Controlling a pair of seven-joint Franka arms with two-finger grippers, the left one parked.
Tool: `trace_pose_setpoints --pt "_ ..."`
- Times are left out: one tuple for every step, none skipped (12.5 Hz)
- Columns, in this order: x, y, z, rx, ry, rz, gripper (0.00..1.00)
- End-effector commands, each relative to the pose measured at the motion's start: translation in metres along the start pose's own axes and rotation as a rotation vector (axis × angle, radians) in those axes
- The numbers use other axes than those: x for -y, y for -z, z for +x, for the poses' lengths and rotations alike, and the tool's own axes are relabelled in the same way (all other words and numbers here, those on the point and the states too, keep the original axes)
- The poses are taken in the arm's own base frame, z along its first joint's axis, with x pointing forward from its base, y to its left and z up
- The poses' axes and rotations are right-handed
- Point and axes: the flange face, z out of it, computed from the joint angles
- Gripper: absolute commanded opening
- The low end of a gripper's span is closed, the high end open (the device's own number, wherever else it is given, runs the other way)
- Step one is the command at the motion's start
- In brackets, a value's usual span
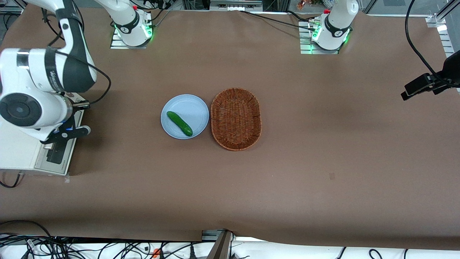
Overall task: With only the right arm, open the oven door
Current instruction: 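Move the right gripper down to the toaster oven door handle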
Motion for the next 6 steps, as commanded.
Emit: trace_pose_setpoints --pt "-0.005 -0.031 0.022 0.019 0.093 -0.087 0.00" --pt "-0.010 -0.044 0.029 0.018 0.120 -0.108 0.00" --pt "-0.017 -0.059 0.036 0.023 0.127 -0.107 0.00" --pt "-0.026 -0.069 0.039 0.035 0.133 -0.119 0.00" --pt "-0.032 -0.074 0.043 0.044 0.165 -0.154 0.00" --pt "-0.042 -0.080 0.044 0.054 0.192 -0.176 0.00"
